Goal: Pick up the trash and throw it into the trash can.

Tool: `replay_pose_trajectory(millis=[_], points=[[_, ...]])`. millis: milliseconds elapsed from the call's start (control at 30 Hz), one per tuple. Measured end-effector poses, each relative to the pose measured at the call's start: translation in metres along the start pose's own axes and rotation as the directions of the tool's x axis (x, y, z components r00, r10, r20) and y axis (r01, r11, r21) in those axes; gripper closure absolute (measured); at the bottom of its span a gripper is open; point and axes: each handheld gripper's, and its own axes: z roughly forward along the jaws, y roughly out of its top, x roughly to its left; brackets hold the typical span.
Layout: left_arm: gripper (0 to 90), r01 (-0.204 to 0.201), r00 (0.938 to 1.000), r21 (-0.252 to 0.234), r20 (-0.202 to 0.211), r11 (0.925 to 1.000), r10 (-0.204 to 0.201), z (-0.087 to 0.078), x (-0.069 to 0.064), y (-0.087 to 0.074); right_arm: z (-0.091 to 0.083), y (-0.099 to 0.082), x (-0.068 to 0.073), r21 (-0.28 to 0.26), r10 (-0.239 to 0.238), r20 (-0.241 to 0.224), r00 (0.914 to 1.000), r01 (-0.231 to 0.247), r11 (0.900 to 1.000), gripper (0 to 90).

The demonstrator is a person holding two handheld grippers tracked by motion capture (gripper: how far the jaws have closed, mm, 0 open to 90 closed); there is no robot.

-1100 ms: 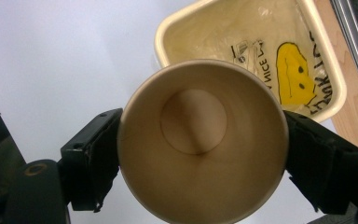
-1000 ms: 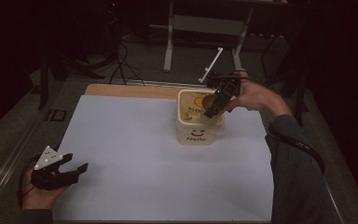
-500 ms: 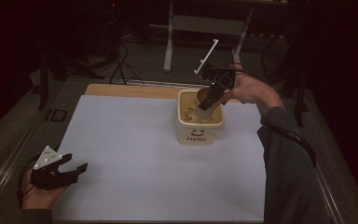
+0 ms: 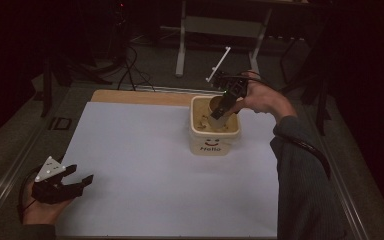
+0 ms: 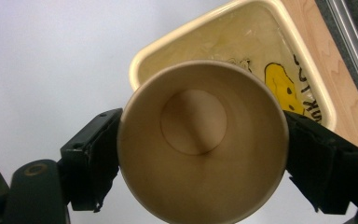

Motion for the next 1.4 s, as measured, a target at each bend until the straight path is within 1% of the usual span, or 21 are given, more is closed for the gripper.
replay_pose_trajectory(millis=[267, 567, 633, 700, 800, 1000, 1333, 1400], points=[[30.4, -0.001, 1.0000, 0.001, 0.001, 1.0000, 0.001, 0.000, 0.000, 0.000, 0.012, -0.001, -0.002, 0.007, 0.012, 0.007, 0.9999, -0.012, 0.9999, 16.7], [30.4, -0.001, 1.0000, 0.003, 0.002, 1.0000, 0.001, 0.001, 0.000, 0.000, 0.018, 0.000, -0.002, 0.003, 0.016, 0.013, 0.9998, -0.016, 0.9999, 16.4], [30.4, -0.002, 1.0000, 0.003, 0.002, 1.0000, 0.002, 0.001, 0.000, 0.000, 0.020, 0.000, -0.002, 0.007, 0.022, 0.010, 0.9997, -0.023, 0.9997, 15.3], [30.4, -0.001, 1.0000, 0.003, 0.003, 1.0000, 0.001, 0.001, 0.001, -0.001, 0.022, 0.000, -0.003, 0.006, 0.030, 0.009, 0.9995, -0.030, 0.9995, 10.9], [30.3, -0.001, 1.0000, 0.004, 0.002, 1.0000, 0.001, 0.001, 0.001, -0.001, 0.025, -0.001, -0.003, 0.012, 0.031, 0.011, 0.9995, -0.031, 0.9994, 10.2], [30.3, -0.001, 1.0000, 0.004, 0.001, 1.0000, 0.001, 0.001, 0.001, -0.001, 0.023, -0.004, -0.003, 0.011, 0.021, 0.009, 0.9997, -0.021, 0.9997, 12.3], [30.3, 0.001, 1.0000, 0.001, -0.002, 1.0000, -0.001, 0.000, 0.000, -0.001, 0.019, -0.015, -0.001, -0.008, 0.029, 0.010, 0.9995, -0.029, 0.9995, 12.9], [30.3, -0.001, 1.0000, 0.001, -0.002, 1.0000, 0.001, 0.000, 0.000, -0.001, 0.018, -0.017, -0.001, -0.021, 0.033, 0.009, 0.9994, -0.033, 0.9993, 12.9]])
